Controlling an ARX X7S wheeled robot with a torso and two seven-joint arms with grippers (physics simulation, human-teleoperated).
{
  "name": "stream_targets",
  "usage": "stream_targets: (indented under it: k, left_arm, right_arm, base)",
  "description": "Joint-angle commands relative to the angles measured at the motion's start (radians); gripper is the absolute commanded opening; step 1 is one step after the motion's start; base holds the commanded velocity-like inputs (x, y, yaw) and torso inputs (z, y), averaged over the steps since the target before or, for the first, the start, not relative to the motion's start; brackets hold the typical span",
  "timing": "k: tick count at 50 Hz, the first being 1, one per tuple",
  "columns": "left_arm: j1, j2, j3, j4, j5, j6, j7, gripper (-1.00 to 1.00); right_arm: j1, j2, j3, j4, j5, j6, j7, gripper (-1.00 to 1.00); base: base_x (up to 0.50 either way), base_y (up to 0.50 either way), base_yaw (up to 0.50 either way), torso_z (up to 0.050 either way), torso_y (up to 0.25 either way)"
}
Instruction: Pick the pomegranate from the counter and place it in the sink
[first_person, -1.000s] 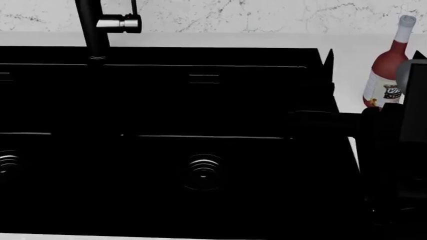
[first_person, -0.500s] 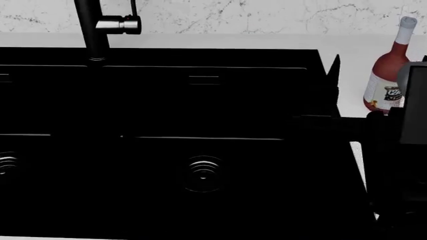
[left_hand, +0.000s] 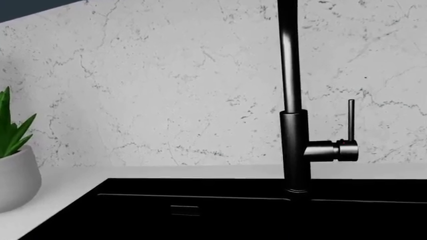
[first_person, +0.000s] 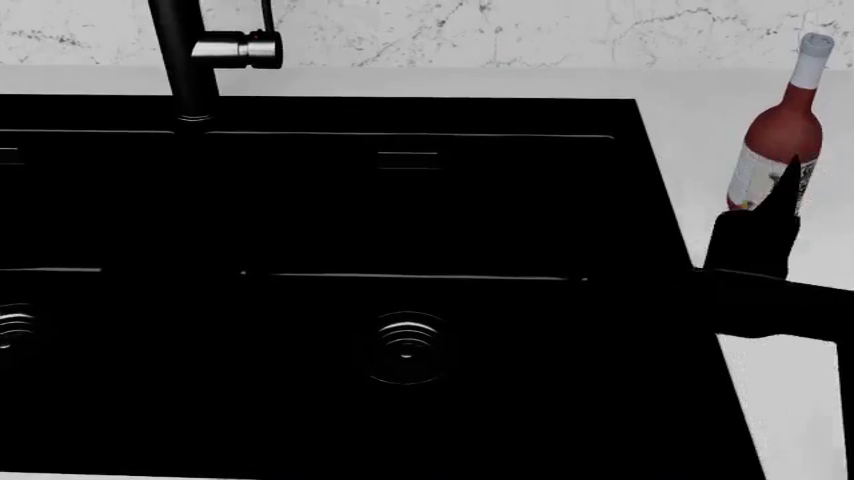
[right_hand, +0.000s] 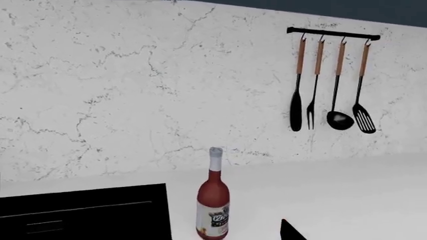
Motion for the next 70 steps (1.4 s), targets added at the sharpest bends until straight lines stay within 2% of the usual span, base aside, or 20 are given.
stream_targets:
  k: [1,15,21,36,58,70]
  left_arm:
    - [0.004,0.0,-0.001,-0.013,-0.002,0.013,0.0,1.0]
    - [0.005,-0.001,0.006,-0.015,-0.002,0.015,-0.003,1.0]
    - [0.009,-0.004,0.007,-0.018,-0.001,0.019,-0.003,1.0]
    - [0.013,-0.003,0.014,-0.038,-0.001,0.033,-0.003,1.0]
    - [0.026,-0.006,0.013,-0.025,-0.005,0.027,-0.013,1.0]
    - [0.03,-0.003,0.02,-0.034,-0.007,0.035,-0.013,1.0]
  right_arm:
    - [-0.007,0.112,0.049,0.065,0.372,-0.013,0.31,1.0]
    - [-0.049,0.257,0.011,0.139,0.645,-0.132,0.536,1.0]
    - [-0.062,0.312,-0.015,0.159,0.702,-0.16,0.573,1.0]
    - [-0.106,0.365,-0.057,0.177,0.746,-0.2,0.608,1.0]
    - [-0.222,0.409,-0.039,0.173,0.79,-0.243,0.63,1.0]
    - [-0.314,0.412,0.016,0.17,0.793,-0.246,0.607,1.0]
  base:
    - [0.0,0.0,0.0,0.0,0.0]
    - [0.0,0.0,0.0,0.0,0.0]
    - [0.0,0.0,0.0,0.0,0.0]
    - [0.0,0.0,0.0,0.0,0.0]
    - [0.0,0.0,0.0,0.0,0.0]
    - [0.0,0.0,0.0,0.0,0.0]
